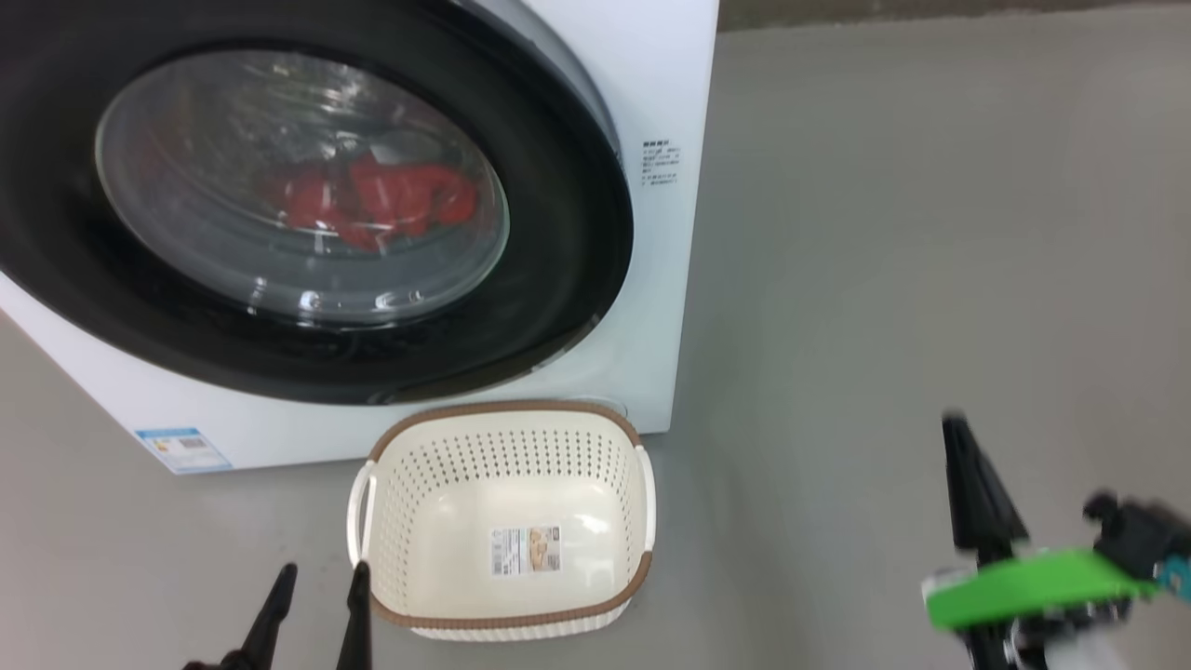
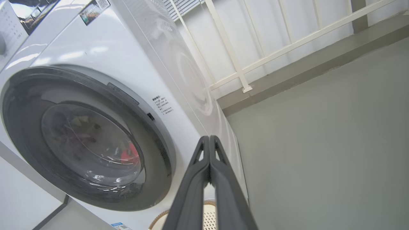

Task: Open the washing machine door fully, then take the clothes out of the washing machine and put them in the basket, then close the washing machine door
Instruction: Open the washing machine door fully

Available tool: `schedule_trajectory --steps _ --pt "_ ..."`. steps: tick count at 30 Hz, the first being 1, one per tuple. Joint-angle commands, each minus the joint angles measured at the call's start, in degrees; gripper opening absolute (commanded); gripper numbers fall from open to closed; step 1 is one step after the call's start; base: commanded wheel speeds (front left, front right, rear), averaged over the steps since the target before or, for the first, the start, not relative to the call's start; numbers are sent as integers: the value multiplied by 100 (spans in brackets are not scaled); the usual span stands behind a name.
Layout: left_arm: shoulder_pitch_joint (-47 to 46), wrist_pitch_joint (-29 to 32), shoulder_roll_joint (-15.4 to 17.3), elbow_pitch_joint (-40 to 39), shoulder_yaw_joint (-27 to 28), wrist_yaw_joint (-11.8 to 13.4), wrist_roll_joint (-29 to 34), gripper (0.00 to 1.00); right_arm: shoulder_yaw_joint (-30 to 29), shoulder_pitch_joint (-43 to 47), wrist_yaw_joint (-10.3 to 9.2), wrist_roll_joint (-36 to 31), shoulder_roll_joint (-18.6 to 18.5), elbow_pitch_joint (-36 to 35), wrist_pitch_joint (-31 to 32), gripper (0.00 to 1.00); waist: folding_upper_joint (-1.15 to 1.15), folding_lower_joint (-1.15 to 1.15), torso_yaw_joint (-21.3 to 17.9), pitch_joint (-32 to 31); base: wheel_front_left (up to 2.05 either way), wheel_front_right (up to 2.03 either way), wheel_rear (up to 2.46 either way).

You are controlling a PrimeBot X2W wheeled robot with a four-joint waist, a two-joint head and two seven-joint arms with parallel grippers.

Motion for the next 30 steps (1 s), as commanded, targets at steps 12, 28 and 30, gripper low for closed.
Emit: schedule_trajectory --steps 12,28,30 --pt "-780 -70 28 -219 -58 -98 -238 100 912 -2270 -4 2141 -495 -340 -57 0 0 0 416 887 0 0 0" --pt "-1467 -70 28 -159 -489 -162 -527 100 1731 -4306 -4 5520 -1677 -443 2015 0 0 0 1008 1934 0 0 0" --pt "-1522 -70 28 -146 -527 -172 -516 100 1688 -4519 -4 5740 -1750 -342 2419 0 0 0 1064 2014 0 0 0"
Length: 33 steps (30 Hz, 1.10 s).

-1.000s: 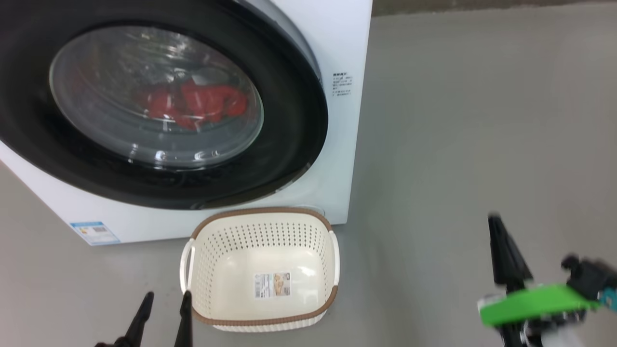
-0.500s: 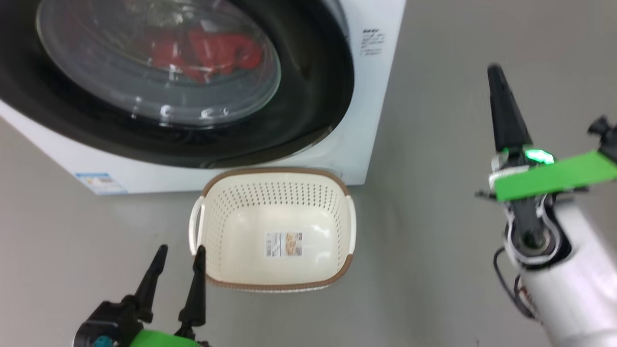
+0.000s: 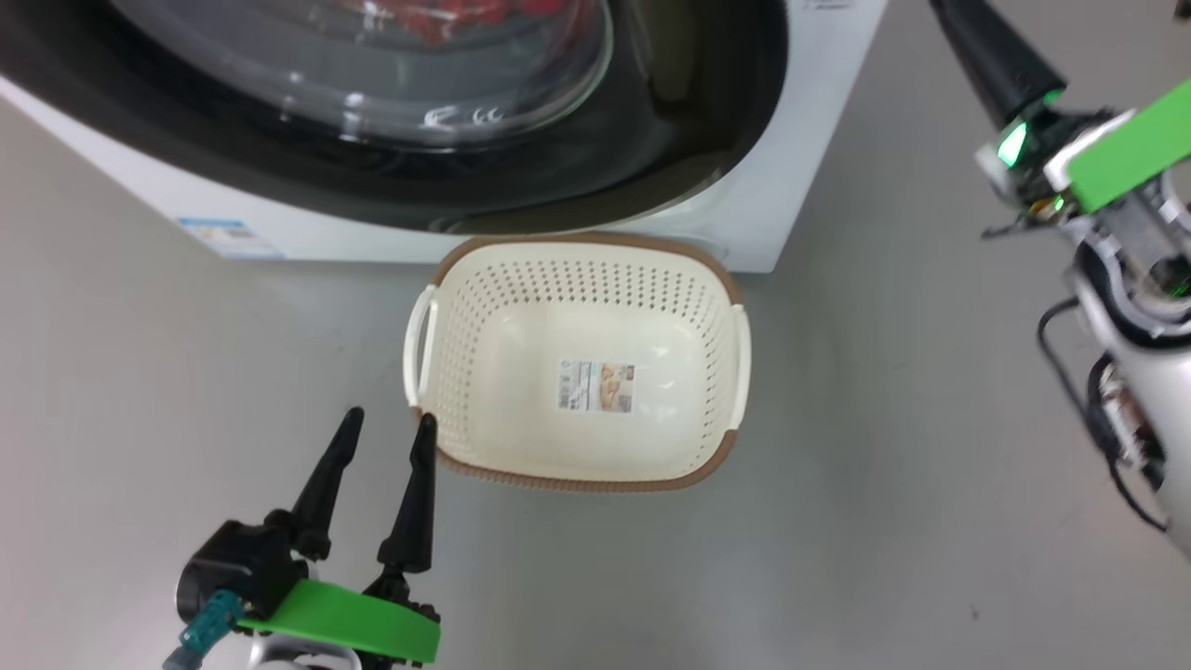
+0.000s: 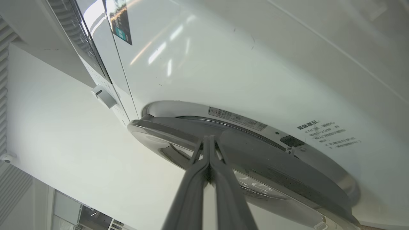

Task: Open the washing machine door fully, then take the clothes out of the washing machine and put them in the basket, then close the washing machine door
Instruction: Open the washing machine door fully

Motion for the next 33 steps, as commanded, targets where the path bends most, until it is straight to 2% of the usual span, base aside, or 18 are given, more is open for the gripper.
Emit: schedule_trajectory --steps 1,8,12,25,33 --pt "-133 -69 62 -97 151 -37 -4 100 -56 -196 -3 214 -8 -60 249 0 0 0 230 251 0 0 0" --pt "-251 -69 62 -61 20 -65 -57 100 -228 -807 -3 990 15 395 1695 0 0 0 384 446 0 0 0" --pt "-294 -69 62 -51 -67 -73 -123 100 -290 -1145 -3 1063 46 642 2105 0 0 0 448 572 0 0 0" --pt "-451 -69 62 -40 -230 -84 -264 100 -96 -1889 -3 652 164 1400 2547 0 0 0 580 822 0 0 0" --pt "-462 -69 62 -15 -269 -87 -334 100 59 -1781 -3 469 275 1440 2832 0 0 0 601 728 0 0 0"
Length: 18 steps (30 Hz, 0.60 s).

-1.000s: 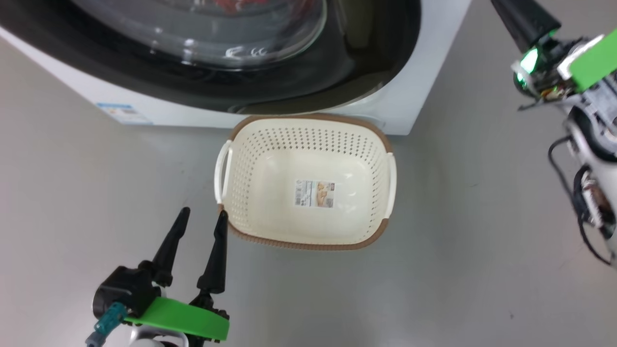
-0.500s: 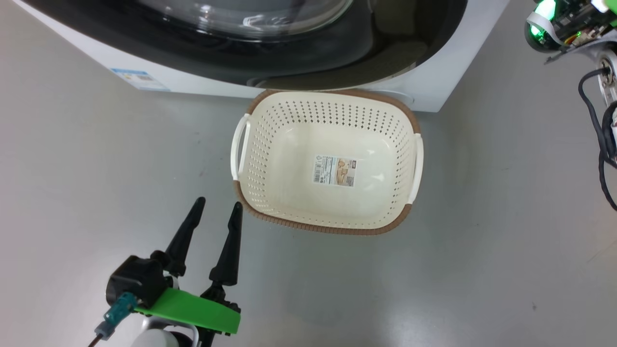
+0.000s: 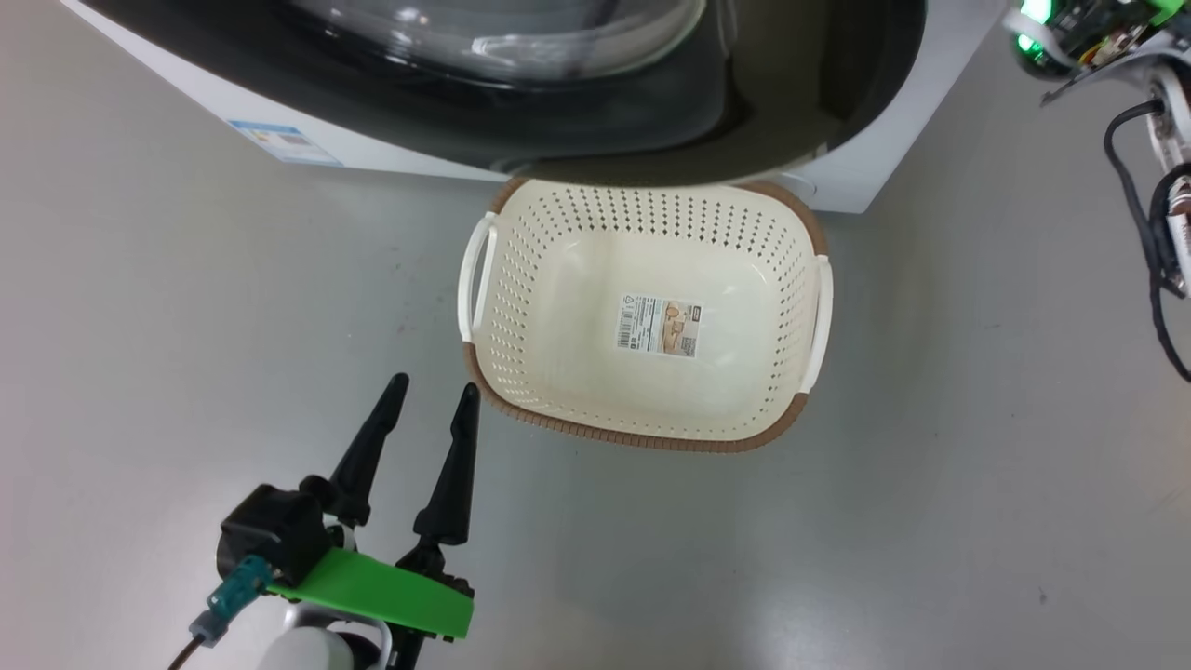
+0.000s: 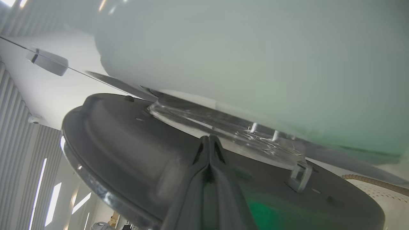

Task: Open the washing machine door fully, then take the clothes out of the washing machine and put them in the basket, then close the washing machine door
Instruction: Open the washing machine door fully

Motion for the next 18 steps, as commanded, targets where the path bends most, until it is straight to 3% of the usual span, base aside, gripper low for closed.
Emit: schedule_trajectory --steps 1,18 --pt "-25 -69 88 -97 173 -34 -27 100 90 155 3 -59 171 -184 74 0 0 0 -8 -51 0 0 0" --pt "376 -69 88 -50 243 -15 156 100 251 1607 3 -261 540 -779 529 0 0 0 -177 -917 0 0 0"
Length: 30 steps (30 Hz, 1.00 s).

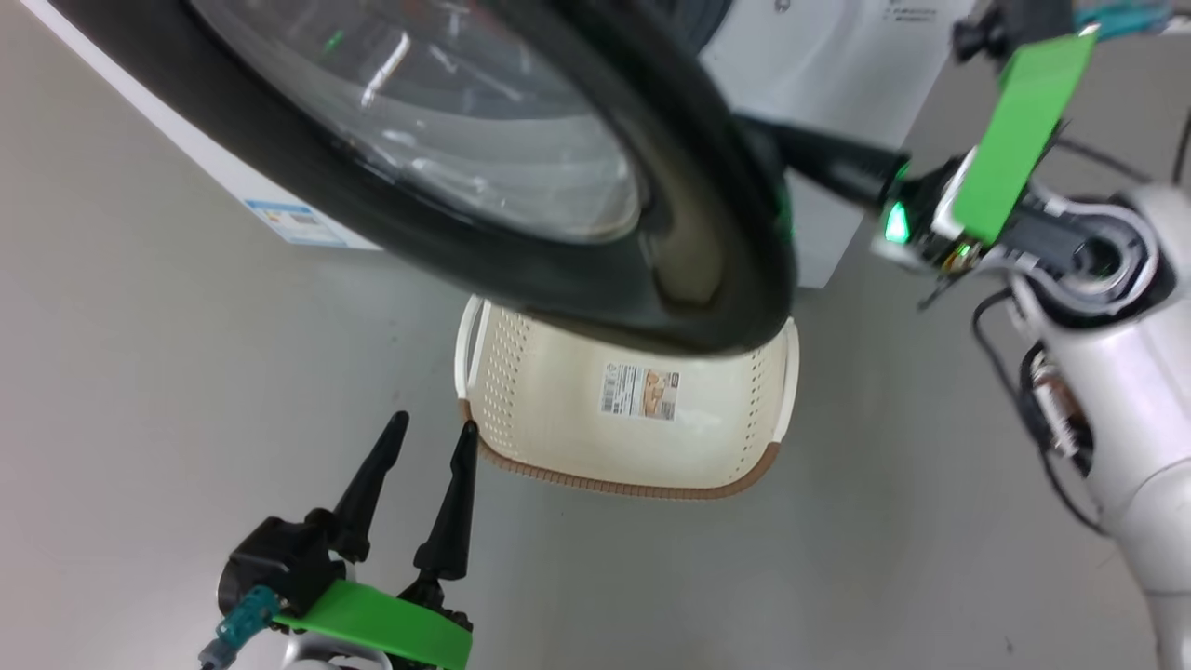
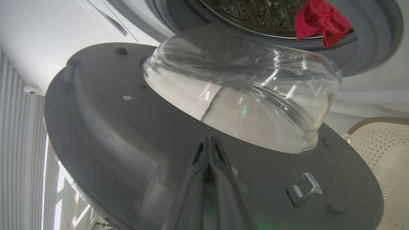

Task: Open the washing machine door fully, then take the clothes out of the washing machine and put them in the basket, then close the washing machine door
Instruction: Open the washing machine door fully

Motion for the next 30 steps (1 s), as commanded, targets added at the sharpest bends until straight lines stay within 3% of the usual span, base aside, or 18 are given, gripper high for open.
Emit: schedule_trajectory --steps 1,19,28,29,30 --pt "87 -69 86 -120 214 -11 49 100 97 241 5 -50 161 -265 81 0 0 0 -38 -165 0 0 0" --pt "257 -69 86 -192 261 36 72 100 168 867 5 -234 622 -599 452 0 0 0 61 -442 0 0 0" --pt "277 -69 86 -208 312 35 51 100 -2 979 5 -564 622 -509 195 0 0 0 21 -512 0 0 0" --pt "289 -69 86 -205 324 34 51 100 -32 1009 5 -622 609 -495 113 27 0 0 5 -535 0 0 0" --pt "301 -69 86 -203 334 33 53 100 -48 1042 5 -693 588 -478 30 29 0 0 -11 -551 0 0 0"
